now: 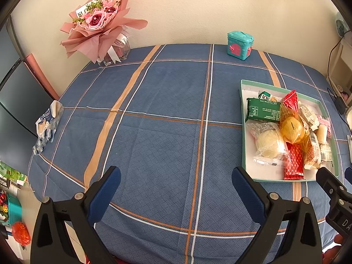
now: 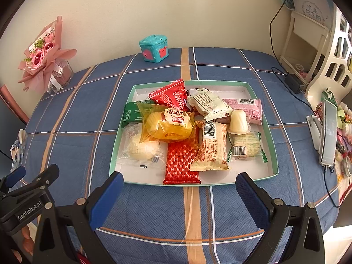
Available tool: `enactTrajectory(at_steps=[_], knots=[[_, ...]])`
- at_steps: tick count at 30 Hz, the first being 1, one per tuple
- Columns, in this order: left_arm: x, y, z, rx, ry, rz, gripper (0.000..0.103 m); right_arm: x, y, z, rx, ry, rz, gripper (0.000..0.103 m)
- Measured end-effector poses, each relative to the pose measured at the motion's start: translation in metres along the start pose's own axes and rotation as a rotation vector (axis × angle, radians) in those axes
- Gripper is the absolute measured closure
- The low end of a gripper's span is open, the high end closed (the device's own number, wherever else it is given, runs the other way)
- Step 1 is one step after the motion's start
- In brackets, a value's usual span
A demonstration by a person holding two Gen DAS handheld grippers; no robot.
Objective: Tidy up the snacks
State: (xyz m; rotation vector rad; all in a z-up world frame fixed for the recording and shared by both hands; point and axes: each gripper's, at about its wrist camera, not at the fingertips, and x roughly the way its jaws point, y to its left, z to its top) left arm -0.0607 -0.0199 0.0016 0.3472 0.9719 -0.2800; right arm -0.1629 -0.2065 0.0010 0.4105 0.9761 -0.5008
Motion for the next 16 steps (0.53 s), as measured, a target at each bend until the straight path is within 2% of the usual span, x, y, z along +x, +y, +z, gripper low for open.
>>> enactTrajectory(at_steps=[16], knots=[[0.0012, -0.0005, 0.0001, 0.014, -0.006, -0.007, 0.002, 0.0029, 0.0006, -0.0006, -0.004, 0.008, 0.003, 0.000]])
